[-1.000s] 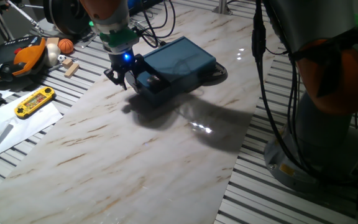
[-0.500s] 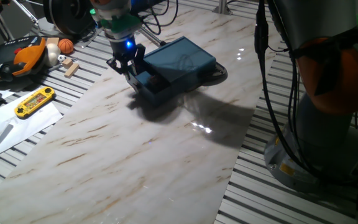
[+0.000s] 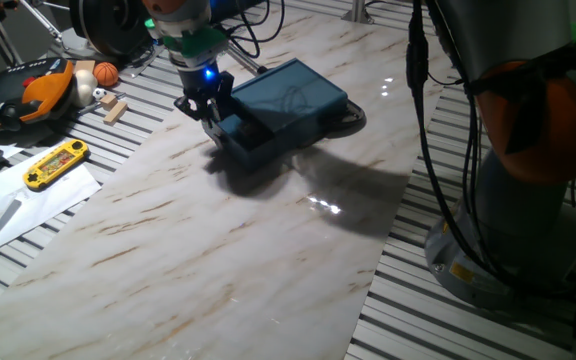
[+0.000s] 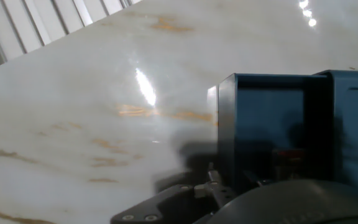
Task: Take something out of a drawer
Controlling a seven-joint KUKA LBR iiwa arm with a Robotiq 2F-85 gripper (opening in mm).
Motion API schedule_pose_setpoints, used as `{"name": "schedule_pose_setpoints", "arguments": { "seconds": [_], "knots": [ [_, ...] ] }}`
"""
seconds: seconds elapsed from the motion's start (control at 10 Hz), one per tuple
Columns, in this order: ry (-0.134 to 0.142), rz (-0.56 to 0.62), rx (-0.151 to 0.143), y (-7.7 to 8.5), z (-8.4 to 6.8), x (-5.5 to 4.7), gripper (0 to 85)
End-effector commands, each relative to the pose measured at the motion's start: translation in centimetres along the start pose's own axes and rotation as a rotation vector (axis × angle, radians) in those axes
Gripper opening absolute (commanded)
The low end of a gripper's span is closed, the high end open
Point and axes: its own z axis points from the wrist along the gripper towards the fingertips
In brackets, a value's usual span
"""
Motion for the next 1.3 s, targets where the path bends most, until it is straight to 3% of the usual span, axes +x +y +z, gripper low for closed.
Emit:
{"name": "schedule_pose_setpoints", "arguments": {
  "seconds": [0.0,0.2,0.3,0.9,1.0,1.2],
  "knots": [
    [0.001,0.000,0.000,-0.2,0.2,-0.1,17.0],
    [-0.001,-0.006,-0.004,-0.5,0.5,-0.3,17.0],
    [-0.001,-0.006,-0.002,-0.5,0.6,-0.3,34.0],
    [-0.004,-0.011,-0.007,-0.3,1.2,-0.5,34.0],
    [-0.006,-0.014,-0.007,-0.3,1.4,-0.5,17.0],
    [-0.003,-0.020,-0.015,-0.2,1.7,-0.6,17.0]
  ]
}}
